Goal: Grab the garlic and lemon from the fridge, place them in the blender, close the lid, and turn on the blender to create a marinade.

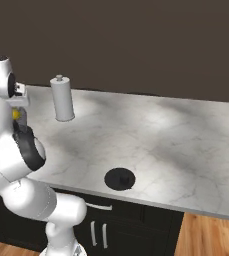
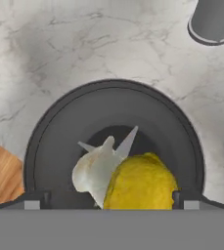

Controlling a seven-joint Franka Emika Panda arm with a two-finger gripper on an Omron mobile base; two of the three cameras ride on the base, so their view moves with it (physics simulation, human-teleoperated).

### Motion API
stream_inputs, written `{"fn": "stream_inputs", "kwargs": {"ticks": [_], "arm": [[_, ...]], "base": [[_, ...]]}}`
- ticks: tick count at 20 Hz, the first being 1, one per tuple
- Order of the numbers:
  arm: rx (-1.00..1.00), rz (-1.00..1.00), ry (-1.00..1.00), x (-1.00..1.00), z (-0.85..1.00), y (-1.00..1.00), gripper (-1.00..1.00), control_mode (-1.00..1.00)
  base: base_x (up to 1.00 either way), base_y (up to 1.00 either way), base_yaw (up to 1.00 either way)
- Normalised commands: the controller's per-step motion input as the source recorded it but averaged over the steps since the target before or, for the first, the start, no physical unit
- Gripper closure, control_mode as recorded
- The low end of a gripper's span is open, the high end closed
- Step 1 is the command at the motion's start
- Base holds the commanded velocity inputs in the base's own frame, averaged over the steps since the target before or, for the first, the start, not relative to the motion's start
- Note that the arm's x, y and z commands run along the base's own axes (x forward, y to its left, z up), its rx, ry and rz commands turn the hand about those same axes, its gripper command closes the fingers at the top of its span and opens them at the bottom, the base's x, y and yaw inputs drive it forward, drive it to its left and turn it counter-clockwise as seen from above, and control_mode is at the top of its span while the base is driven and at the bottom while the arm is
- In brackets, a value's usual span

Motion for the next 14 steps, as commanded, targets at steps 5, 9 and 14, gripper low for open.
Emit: {"fn": "stream_inputs", "kwargs": {"ticks": [5, 9, 14], "arm": [[0.0, 0.0, 0.0, -0.45, 0.61, -0.17, -1.0, -1.0], [0.0, 0.0, -0.07, -0.42, 0.32, -0.46, -1.0, -1.0], [0.0, 0.0, -0.06, -0.54, 0.02, -0.81, -1.0, -1.0]], "base": [[0.0, 0.0, 0.0], [0.0, 0.0, 0.0], [0.0, 0.0, 0.0]]}}
